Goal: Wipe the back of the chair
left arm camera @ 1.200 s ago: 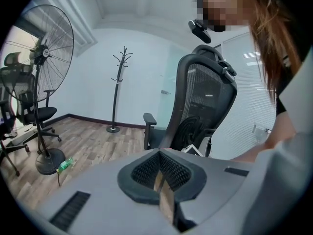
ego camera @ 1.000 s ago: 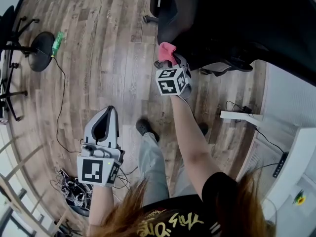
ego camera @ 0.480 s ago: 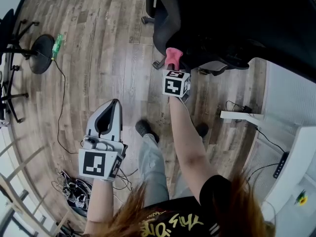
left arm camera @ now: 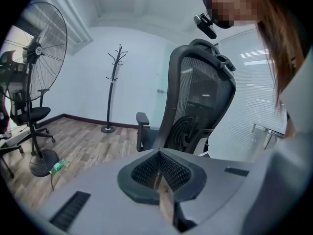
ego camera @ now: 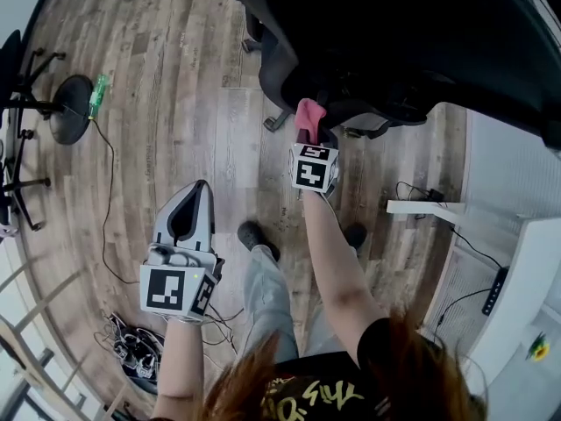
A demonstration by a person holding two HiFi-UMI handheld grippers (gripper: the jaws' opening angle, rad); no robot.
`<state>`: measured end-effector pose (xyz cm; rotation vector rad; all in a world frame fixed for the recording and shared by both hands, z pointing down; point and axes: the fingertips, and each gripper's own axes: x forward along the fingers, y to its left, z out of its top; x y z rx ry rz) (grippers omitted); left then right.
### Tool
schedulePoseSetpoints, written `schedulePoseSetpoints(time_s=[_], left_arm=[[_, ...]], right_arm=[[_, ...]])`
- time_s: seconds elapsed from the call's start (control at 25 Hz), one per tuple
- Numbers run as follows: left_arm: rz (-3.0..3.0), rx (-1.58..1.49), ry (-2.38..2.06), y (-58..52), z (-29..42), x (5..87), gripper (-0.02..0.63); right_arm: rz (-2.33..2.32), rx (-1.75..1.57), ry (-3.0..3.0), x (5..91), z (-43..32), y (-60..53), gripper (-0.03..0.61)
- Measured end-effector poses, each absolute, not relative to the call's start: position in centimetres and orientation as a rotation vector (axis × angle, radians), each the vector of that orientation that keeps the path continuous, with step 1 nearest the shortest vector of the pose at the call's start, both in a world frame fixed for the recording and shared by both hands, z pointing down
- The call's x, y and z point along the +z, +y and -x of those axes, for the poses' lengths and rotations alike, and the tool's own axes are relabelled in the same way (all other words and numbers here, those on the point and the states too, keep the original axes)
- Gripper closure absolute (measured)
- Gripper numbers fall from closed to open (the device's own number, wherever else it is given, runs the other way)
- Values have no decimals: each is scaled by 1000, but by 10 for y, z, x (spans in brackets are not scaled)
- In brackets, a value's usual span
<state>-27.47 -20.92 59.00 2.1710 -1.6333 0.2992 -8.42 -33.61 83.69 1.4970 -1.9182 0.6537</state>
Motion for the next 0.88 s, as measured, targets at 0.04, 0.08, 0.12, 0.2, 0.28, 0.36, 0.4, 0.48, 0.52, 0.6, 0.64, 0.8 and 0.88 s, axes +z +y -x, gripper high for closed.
schedulePoseSetpoints(time_s=[0.04, 0.08, 0.12, 0.2, 0.28, 0.36, 0.4, 0.48, 0.52, 0.6, 0.64, 0.8, 0.88], left_arm=[[-2178, 293, -1635, -211, 271, 586, 620], [-2189, 287, -1635, -212, 267, 580, 620], [-2201, 277, -1633, -214, 262, 573, 621], [-2221, 246, -1629, -219, 253, 552, 620], [-2235, 209, -1626, -224, 243, 528, 620], [-2234, 179, -1619, -228, 230, 505, 620], [-2235, 165, -1610, -228, 221, 494, 620], [-2251, 141, -1578, -224, 200, 471, 620], [-2264, 134, -1559, -220, 189, 459, 620], [-2298, 127, -1525, -213, 171, 434, 620], [-2319, 128, -1508, -212, 162, 422, 620], [-2406, 158, -1406, -211, 116, 382, 620], [-2452, 200, -1369, -211, 100, 370, 620]], right_arm=[[-1472, 647, -1945, 829, 85, -327, 517], [-1446, 643, -1973, 818, 84, -315, 517], [-1421, 644, -2000, 805, 82, -301, 517], [-1374, 666, -2051, 771, 73, -269, 517], [-1326, 700, -2106, 725, 64, -243, 517], [-1275, 703, -2170, 678, 54, -224, 517], [-1255, 682, -2201, 653, 48, -217, 517], [-1221, 613, -2276, 599, 37, -204, 517], [-1199, 567, -2326, 570, 35, -198, 517], [-1144, 446, -2438, 511, 36, -190, 517], [-1116, 376, -2490, 482, 35, -189, 517], [-1008, 172, -2632, 391, 19, -192, 517], [-979, 91, -2668, 363, 12, -193, 517]])
